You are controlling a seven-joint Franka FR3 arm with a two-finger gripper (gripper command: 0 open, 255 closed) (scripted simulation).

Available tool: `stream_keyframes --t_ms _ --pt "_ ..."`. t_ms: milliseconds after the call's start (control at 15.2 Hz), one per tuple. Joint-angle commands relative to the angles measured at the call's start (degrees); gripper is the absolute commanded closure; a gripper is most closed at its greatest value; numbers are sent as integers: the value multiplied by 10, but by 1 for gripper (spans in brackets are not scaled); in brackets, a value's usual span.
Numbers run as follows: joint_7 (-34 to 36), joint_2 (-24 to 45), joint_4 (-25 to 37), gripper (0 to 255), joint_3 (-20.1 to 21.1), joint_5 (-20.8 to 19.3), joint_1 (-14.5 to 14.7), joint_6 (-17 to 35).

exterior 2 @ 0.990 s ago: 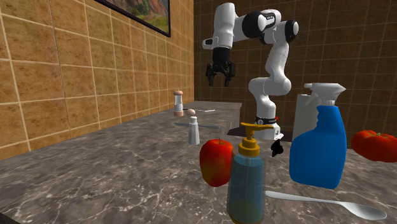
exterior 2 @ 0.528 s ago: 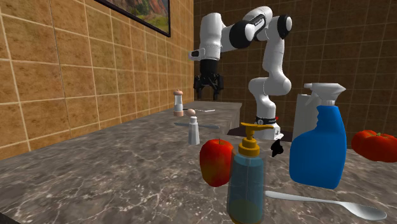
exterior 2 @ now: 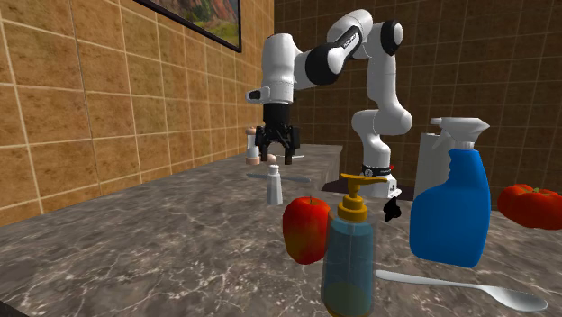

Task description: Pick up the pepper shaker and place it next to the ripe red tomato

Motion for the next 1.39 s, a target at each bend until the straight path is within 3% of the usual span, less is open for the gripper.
stream_keyframes --t_ms 0,330,858,924,1320 --pt "-4 14 1 0 0 2 0 13" --pt "-6 40 -11 0 2 6 1 51" --pt "-6 40 -11 0 2 6 1 51" --pt "-6 40 -11 255 2 6 1 51" --pt "-6 40 -11 255 2 6 1 51"
